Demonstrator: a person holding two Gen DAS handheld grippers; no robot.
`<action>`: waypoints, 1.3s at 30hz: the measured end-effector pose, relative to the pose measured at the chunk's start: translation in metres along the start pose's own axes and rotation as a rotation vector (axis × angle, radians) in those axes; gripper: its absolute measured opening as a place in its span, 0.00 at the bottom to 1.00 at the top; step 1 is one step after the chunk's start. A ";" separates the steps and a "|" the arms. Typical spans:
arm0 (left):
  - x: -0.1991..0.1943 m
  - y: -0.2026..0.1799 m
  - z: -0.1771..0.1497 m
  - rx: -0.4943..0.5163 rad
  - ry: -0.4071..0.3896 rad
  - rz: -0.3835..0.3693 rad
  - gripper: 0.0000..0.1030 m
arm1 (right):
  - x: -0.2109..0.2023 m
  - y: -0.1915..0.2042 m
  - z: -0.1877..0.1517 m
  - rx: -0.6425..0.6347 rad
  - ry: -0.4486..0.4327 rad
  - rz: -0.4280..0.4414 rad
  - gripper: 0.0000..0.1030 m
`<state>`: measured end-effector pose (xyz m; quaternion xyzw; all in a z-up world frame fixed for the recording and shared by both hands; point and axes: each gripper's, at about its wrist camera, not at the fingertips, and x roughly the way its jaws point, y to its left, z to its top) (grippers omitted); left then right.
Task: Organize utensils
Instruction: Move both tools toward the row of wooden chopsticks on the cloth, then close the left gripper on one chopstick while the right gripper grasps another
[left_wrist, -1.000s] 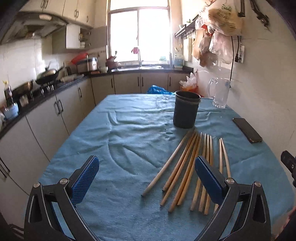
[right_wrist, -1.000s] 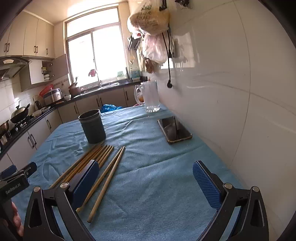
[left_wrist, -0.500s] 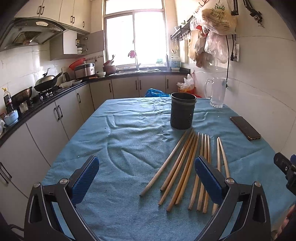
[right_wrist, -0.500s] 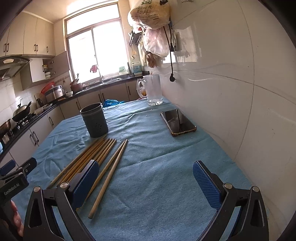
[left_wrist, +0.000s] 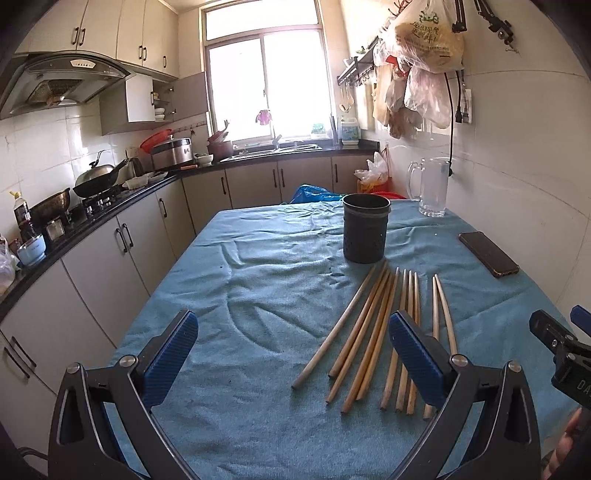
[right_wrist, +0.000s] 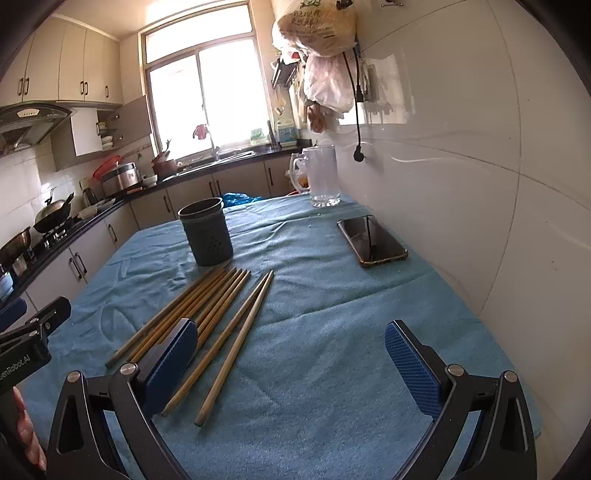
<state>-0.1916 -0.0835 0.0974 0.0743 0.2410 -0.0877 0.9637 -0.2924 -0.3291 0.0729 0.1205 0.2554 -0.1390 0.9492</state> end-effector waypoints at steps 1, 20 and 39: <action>-0.001 0.001 0.000 -0.001 0.000 0.005 1.00 | -0.001 0.000 0.000 0.002 -0.002 0.001 1.00; 0.026 0.017 -0.006 0.022 0.144 -0.010 1.00 | 0.009 0.007 -0.003 -0.026 0.056 0.019 1.00; 0.166 -0.033 0.003 0.232 0.472 -0.309 0.42 | 0.128 0.022 0.006 -0.086 0.424 0.162 0.59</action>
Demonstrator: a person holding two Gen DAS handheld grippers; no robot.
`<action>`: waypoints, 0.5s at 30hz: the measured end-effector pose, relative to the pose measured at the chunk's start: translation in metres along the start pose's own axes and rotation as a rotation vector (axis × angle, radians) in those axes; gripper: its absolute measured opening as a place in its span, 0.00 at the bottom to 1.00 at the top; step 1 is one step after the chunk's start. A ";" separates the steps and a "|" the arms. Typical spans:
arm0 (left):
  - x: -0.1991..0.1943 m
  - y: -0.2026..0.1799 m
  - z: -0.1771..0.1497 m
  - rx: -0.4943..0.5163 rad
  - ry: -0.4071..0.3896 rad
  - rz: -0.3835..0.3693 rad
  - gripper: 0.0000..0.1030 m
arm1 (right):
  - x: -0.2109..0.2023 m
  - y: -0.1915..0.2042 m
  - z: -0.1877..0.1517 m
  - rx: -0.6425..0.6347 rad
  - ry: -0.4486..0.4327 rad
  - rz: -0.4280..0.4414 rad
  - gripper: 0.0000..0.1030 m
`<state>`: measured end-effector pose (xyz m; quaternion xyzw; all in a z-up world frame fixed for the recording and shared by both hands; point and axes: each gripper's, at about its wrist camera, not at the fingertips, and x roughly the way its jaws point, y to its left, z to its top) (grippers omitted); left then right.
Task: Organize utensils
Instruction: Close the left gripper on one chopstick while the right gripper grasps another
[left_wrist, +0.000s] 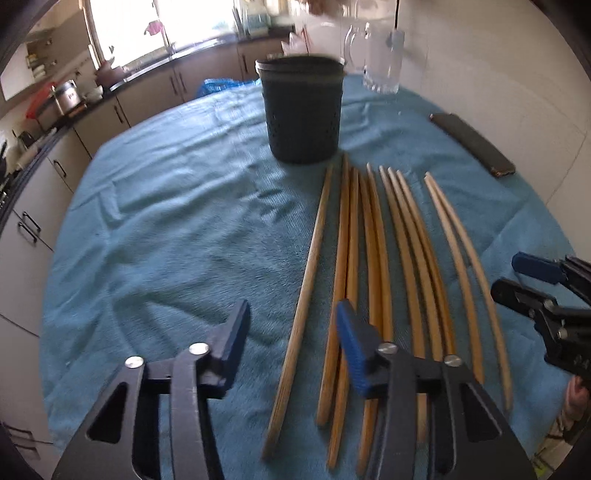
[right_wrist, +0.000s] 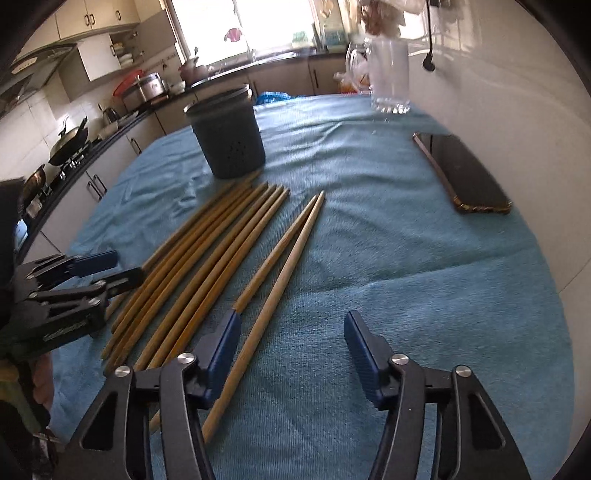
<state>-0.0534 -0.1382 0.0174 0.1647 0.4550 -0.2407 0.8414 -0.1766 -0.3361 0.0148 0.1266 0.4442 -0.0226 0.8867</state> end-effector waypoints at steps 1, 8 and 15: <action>0.001 0.001 0.002 -0.014 -0.008 -0.017 0.42 | 0.003 0.002 0.000 -0.005 0.007 0.001 0.57; 0.014 0.014 0.011 -0.113 0.050 -0.061 0.07 | 0.017 0.012 0.008 -0.059 0.024 -0.045 0.41; 0.011 0.028 0.001 -0.270 0.097 -0.102 0.07 | 0.022 0.002 0.018 -0.030 0.058 -0.055 0.11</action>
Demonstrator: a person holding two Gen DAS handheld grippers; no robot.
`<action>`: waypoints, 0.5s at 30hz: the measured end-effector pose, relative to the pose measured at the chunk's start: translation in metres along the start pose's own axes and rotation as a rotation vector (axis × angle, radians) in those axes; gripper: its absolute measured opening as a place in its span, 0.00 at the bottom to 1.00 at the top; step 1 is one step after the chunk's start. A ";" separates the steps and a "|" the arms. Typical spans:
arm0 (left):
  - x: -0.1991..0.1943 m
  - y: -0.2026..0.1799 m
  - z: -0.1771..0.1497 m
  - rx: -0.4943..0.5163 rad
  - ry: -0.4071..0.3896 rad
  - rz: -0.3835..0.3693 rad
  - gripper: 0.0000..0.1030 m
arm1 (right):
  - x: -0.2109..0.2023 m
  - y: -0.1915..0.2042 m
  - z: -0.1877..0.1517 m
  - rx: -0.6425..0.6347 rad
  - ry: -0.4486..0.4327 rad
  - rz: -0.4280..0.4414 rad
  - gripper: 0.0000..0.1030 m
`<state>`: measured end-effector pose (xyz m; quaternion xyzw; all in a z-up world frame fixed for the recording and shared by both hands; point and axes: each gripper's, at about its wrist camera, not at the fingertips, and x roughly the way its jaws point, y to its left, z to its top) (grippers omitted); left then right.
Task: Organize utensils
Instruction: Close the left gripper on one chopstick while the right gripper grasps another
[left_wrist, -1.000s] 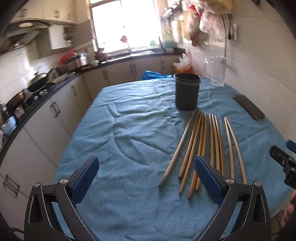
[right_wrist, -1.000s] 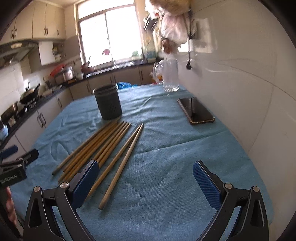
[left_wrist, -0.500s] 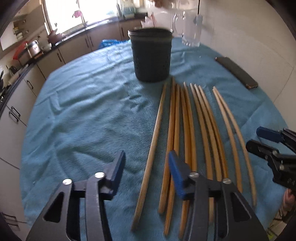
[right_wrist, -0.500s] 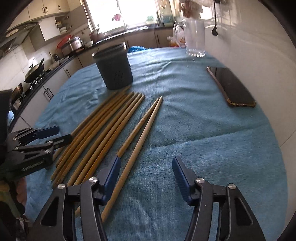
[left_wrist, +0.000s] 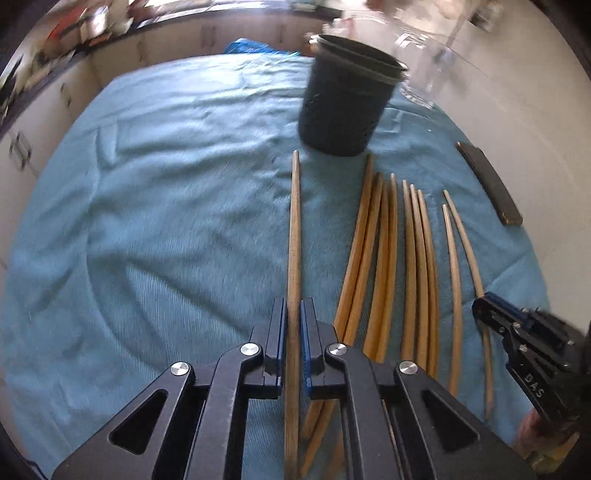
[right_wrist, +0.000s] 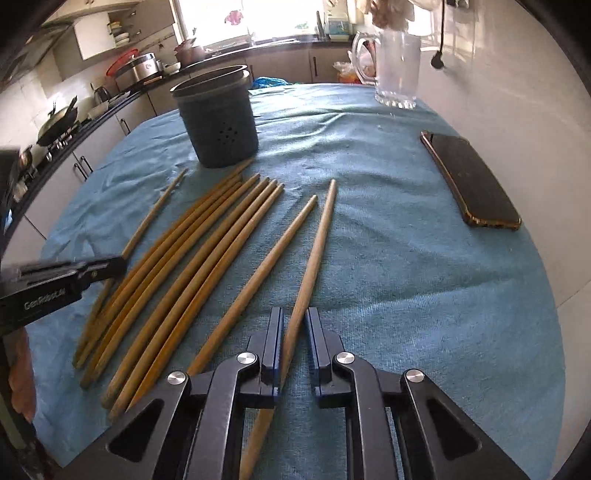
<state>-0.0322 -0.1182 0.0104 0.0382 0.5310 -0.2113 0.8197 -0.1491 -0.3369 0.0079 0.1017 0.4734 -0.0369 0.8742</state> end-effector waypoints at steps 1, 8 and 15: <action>-0.002 0.002 -0.003 -0.018 0.013 -0.003 0.07 | -0.002 -0.003 -0.001 0.008 0.011 -0.001 0.11; -0.008 0.007 -0.004 -0.029 0.046 0.012 0.13 | -0.008 -0.025 -0.001 0.042 0.051 0.038 0.30; 0.012 0.014 0.029 -0.060 0.056 0.032 0.27 | 0.010 -0.025 0.024 -0.007 0.089 -0.019 0.40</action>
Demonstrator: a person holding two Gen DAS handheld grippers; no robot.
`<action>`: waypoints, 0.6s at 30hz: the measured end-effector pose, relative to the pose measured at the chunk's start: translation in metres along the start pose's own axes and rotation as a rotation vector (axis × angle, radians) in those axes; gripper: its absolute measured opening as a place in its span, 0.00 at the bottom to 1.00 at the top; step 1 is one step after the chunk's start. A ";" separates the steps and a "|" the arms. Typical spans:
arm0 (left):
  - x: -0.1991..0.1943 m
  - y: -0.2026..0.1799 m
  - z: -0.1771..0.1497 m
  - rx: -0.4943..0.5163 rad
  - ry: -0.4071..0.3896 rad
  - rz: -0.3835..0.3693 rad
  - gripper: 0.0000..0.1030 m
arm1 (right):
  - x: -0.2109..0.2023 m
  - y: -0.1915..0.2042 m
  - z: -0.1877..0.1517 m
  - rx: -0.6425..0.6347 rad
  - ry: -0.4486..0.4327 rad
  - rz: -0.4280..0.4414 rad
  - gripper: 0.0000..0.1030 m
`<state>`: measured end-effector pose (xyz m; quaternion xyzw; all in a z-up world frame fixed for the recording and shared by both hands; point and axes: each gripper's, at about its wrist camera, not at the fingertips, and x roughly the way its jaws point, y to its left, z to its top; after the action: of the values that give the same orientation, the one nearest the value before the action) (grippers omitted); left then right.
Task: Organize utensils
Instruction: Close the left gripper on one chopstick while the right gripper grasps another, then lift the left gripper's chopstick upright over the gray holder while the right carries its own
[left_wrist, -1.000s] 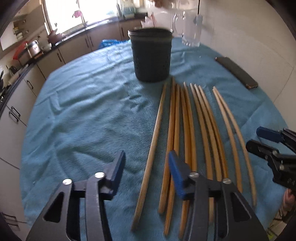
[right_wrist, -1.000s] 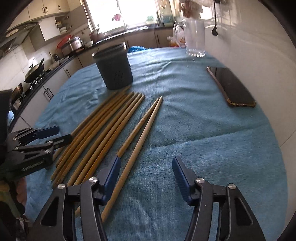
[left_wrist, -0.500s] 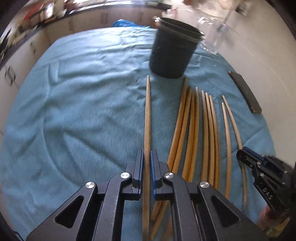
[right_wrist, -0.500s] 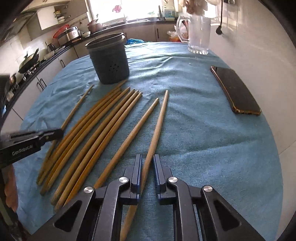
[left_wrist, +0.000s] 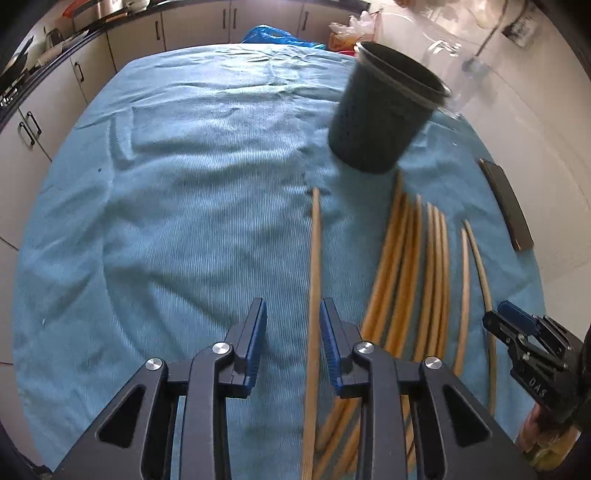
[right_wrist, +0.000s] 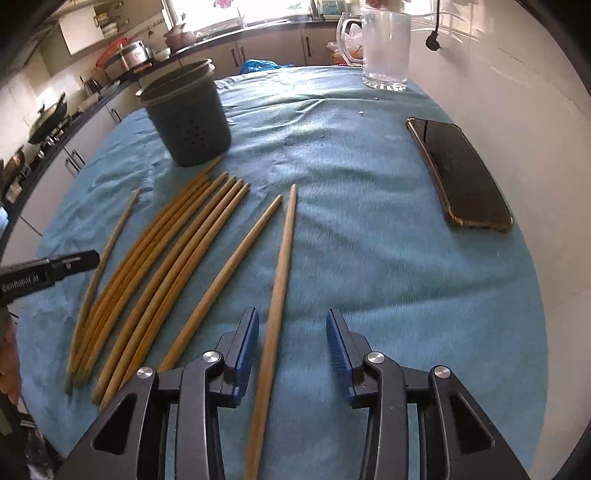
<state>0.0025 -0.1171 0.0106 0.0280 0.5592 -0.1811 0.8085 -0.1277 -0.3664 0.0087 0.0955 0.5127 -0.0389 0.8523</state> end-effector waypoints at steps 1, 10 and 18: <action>0.004 -0.001 0.006 0.002 0.004 0.001 0.27 | 0.003 -0.001 0.004 -0.004 0.002 -0.005 0.40; 0.015 -0.015 0.027 0.049 -0.014 0.033 0.28 | 0.031 0.007 0.052 -0.051 0.046 -0.086 0.35; 0.010 -0.012 0.023 0.057 -0.045 -0.015 0.06 | 0.032 0.002 0.060 -0.005 -0.002 -0.040 0.06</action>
<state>0.0219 -0.1367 0.0123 0.0429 0.5357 -0.2037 0.8183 -0.0598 -0.3753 0.0082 0.0831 0.5138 -0.0549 0.8521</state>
